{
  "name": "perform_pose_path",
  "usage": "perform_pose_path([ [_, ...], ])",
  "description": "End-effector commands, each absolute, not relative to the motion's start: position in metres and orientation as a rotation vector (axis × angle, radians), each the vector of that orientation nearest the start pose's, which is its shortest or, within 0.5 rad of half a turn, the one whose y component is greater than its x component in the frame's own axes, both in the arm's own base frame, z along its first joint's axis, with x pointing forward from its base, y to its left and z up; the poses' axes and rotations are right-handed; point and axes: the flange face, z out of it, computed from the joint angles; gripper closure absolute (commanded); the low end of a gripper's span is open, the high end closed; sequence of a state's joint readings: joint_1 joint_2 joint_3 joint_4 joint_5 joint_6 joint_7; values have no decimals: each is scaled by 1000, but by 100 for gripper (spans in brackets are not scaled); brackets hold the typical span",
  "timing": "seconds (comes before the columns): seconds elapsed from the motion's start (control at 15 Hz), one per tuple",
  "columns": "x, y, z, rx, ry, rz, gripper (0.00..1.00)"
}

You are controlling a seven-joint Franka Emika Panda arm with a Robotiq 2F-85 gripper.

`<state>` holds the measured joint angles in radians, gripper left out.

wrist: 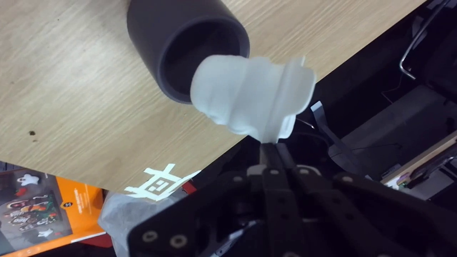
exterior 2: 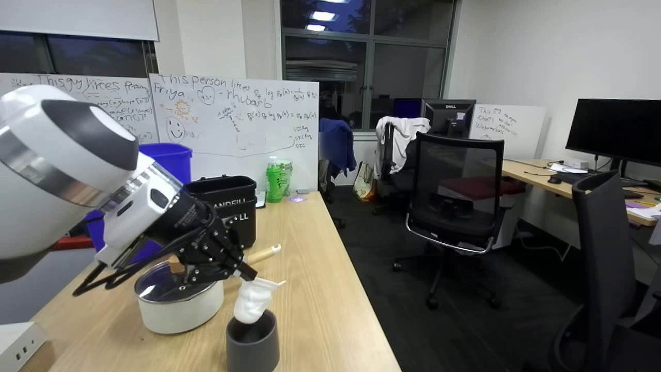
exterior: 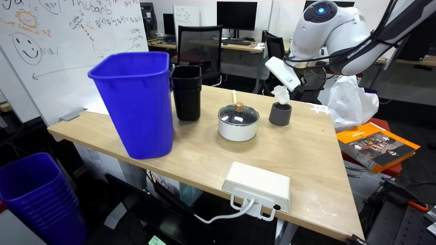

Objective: Pick up the white object and put in the gray thing

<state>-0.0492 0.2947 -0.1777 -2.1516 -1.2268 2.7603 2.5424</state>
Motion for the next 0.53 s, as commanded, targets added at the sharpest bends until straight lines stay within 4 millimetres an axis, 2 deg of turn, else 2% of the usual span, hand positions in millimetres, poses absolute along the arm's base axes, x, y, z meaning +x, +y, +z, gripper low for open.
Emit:
perform_pose_path([
  [0.0,565,-94,276,-1936,2127,-1072,100],
  [0.07,575,-103,297,-1919,2106,-1074,100],
  [0.2,578,-115,308,-1893,2070,-1066,100],
  [0.33,577,-127,314,-1865,2056,-1064,100],
  [0.47,571,-133,311,-1841,2058,-1032,100],
])
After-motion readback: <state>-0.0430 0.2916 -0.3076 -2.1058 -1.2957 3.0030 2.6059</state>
